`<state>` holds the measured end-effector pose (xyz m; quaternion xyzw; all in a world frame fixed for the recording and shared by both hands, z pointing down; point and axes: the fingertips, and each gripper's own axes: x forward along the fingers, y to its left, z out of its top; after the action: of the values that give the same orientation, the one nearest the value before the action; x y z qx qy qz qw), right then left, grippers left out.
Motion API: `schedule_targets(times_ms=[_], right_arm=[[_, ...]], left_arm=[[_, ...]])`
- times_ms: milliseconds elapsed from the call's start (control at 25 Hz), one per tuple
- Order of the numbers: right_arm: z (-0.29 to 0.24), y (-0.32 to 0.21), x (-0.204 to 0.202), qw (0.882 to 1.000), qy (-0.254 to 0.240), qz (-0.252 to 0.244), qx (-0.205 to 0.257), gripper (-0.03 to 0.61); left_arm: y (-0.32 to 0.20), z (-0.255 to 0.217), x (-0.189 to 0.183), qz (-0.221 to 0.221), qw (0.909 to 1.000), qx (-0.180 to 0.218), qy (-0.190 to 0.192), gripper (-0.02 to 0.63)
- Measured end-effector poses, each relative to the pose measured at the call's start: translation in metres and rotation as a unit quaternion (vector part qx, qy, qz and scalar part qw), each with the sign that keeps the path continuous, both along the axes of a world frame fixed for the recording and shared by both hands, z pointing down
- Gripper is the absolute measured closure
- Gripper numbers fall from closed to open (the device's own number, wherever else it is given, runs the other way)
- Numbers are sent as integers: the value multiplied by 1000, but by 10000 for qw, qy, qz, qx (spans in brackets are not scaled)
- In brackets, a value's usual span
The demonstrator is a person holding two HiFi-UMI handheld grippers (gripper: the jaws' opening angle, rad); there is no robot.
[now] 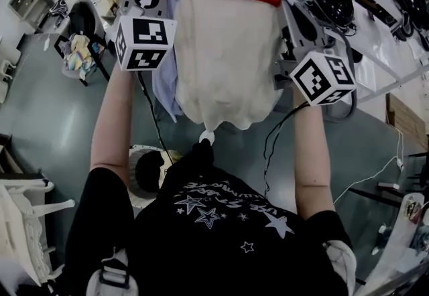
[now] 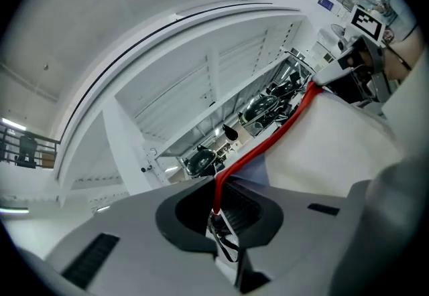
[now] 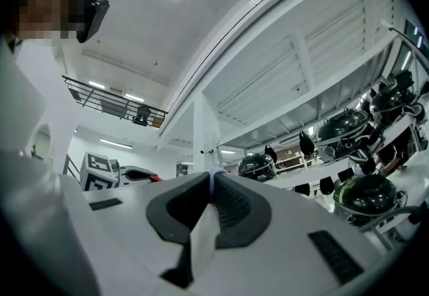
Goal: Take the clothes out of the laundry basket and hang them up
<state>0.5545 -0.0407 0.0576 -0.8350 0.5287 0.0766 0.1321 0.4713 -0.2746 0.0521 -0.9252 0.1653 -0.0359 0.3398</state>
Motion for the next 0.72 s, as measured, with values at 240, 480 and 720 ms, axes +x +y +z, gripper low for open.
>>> schedule_targets(times_ms=[240,480,720], right_arm=[[-17,-52,85,9998,-14,197,57,555],[-9,-100,159,9987,-99,455,-209,555],[43,-139,214,9933,-227,743,-860,555]], left_arm=[[-54,-23,92,219,9997,96,103,579],[-101,-9,171,416,9990,15,-154,579],[-137,52,238,568,9952,-83,-792,578]])
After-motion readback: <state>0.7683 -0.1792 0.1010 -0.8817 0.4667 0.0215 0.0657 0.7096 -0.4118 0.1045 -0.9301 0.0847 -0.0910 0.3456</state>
